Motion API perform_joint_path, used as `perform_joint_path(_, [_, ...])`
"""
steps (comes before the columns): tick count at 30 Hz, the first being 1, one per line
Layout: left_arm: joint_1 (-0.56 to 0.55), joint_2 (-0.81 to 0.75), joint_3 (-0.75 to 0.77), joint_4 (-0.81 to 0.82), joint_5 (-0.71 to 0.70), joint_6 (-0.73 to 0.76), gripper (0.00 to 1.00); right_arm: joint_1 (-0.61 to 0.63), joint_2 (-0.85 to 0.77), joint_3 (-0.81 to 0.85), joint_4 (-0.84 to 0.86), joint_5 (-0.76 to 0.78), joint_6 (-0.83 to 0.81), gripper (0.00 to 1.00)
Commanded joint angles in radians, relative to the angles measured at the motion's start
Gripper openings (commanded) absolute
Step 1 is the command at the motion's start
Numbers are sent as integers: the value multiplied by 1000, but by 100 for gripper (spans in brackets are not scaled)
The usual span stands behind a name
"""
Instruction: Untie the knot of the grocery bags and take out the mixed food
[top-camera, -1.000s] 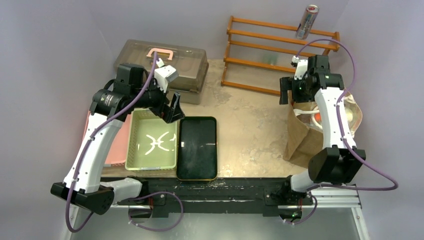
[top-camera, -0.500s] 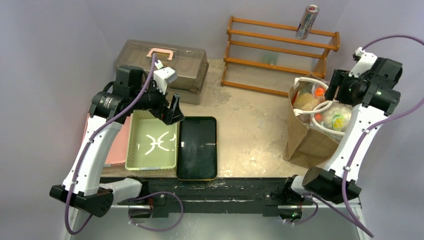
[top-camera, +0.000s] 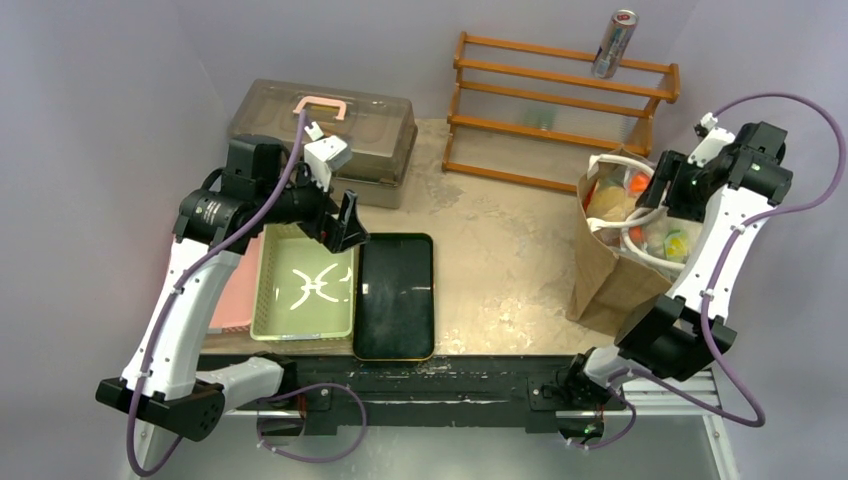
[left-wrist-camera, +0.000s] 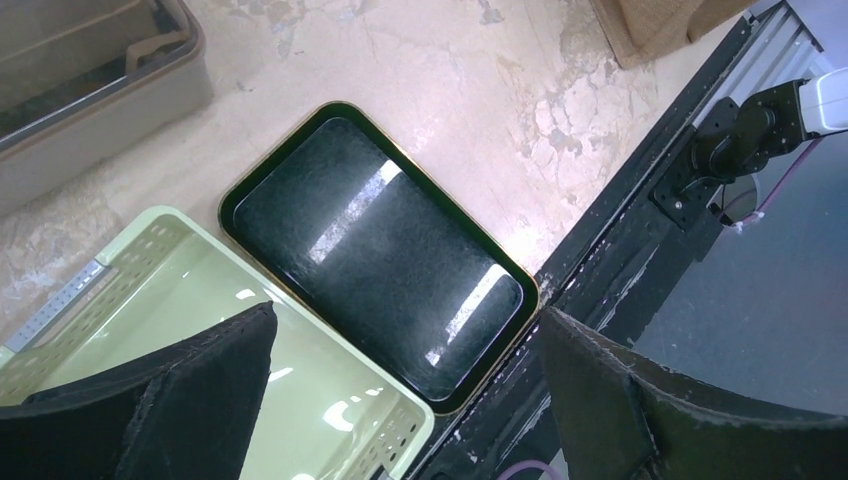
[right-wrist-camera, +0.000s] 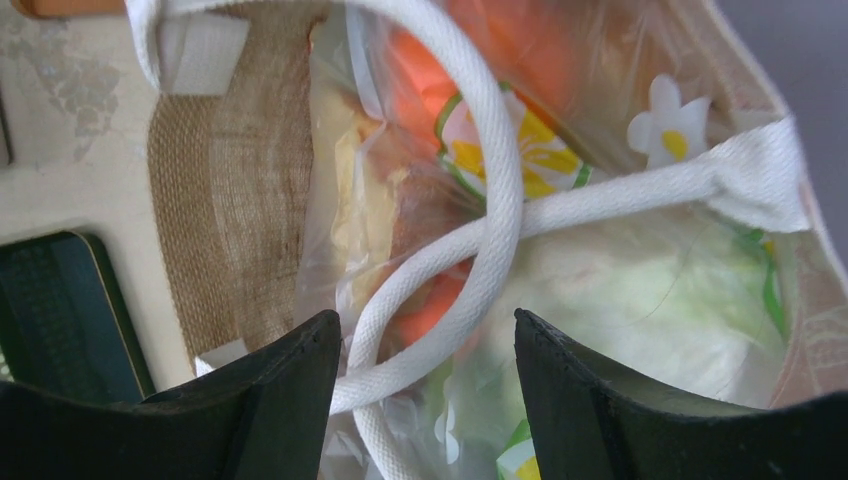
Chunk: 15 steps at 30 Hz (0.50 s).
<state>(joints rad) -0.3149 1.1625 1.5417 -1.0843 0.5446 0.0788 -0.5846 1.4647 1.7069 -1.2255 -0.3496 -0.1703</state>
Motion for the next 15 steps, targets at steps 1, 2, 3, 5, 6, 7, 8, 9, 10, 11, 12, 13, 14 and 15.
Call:
perform_joint_path(1, [-2, -22, -8, 17, 42, -4, 100, -5, -2, 104, 106, 26, 20, 62])
perform_joint_path(2, [-3, -20, -6, 16, 45, -3, 100, -4, 15, 125, 114, 41, 13, 62])
perform_joint_path(3, [-3, -19, -3, 14, 45, 0, 100, -5, 37, 145, 122, 61, 2, 62])
perform_joint_path(5, [-3, -9, 3, 6, 43, 8, 100, -4, 76, 143, 157, 82, -26, 61])
perform_joint_path(6, [-3, -4, 6, 2, 40, 10, 100, -4, 90, 138, 171, 82, -43, 61])
perform_joint_path(7, [-3, 1, 6, -1, 36, 11, 100, -4, 105, 134, 178, 85, -52, 61])
perform_joint_path(8, [-3, 5, 6, -3, 32, 12, 100, -4, 117, 133, 178, 95, -57, 60])
perform_joint_path(9, [-2, 9, 6, -5, 30, 13, 100, -4, 128, 137, 180, 98, -63, 60])
perform_joint_path(10, [-3, 13, 6, -7, 27, 13, 100, -3, 144, 143, 182, 90, -62, 59])
perform_joint_path(11, [-3, 18, 7, -11, 25, 13, 100, -3, 159, 153, 181, 87, -61, 58])
perform_joint_path(12, [-2, 23, 13, -18, 24, 15, 100, -3, 178, 162, 179, 90, -62, 58])
perform_joint_path(13, [-3, 30, 20, -26, 23, 16, 100, -3, 197, 169, 177, 92, -66, 58])
perform_joint_path(14, [-3, 38, 29, -34, 21, 19, 100, -3, 209, 170, 175, 91, -71, 58])
perform_joint_path(15, [-3, 43, 38, -44, 19, 23, 100, -3, 217, 168, 178, 85, -75, 58])
